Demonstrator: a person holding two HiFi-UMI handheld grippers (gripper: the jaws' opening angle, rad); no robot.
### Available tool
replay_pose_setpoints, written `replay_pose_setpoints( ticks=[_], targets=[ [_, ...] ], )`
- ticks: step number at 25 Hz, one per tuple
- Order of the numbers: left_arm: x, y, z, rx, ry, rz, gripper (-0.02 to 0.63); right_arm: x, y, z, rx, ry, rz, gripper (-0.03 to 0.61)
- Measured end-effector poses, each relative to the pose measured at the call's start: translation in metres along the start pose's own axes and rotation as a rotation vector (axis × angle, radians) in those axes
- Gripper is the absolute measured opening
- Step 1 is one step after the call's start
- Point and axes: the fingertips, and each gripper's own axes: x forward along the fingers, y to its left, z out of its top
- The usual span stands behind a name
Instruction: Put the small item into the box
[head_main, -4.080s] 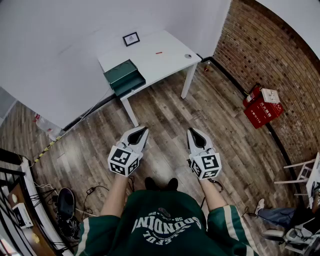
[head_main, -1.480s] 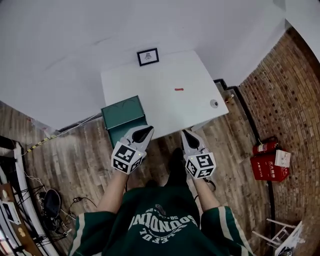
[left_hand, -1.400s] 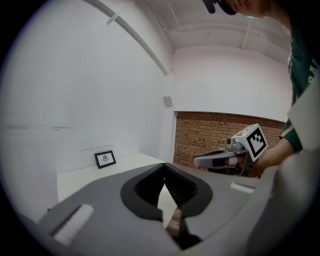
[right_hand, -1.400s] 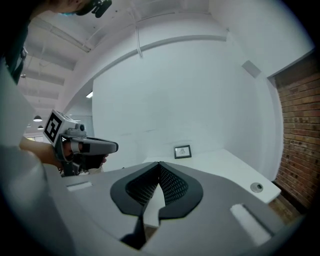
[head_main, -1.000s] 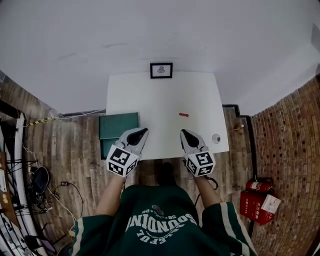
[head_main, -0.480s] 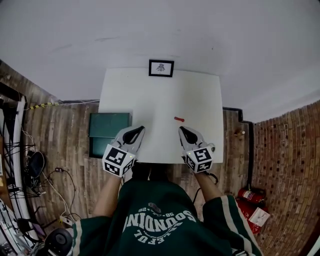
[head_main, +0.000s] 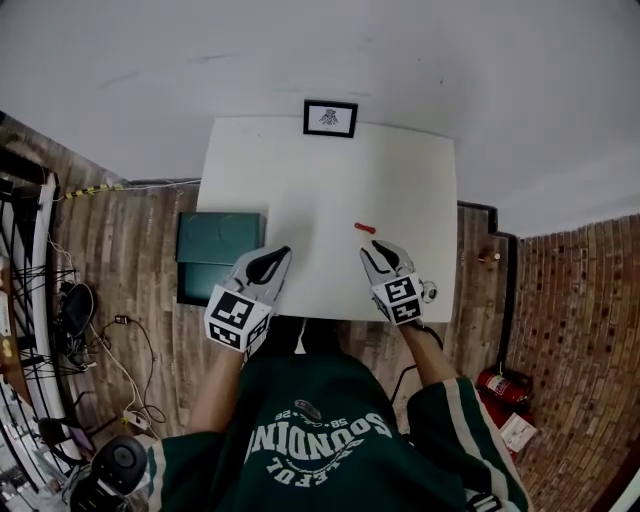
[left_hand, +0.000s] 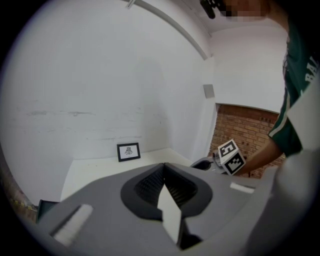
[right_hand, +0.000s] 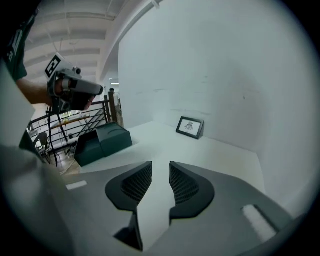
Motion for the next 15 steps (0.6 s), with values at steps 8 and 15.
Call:
replay_pose_setpoints(
  ticks=[8, 15],
  targets=[
    [0.0, 0.013, -0.014, -0.028, 0.037, 0.035, 0.053, 0.051, -0.042, -0.05, -0.141, 0.238, 0.049, 0.111],
    [-0.005, 0.03, -0.022, -0.052, 0.064, 0.075, 0.052, 0.09, -0.061, -0.087, -0.164, 0.385, 0.123, 0.115]
  ],
)
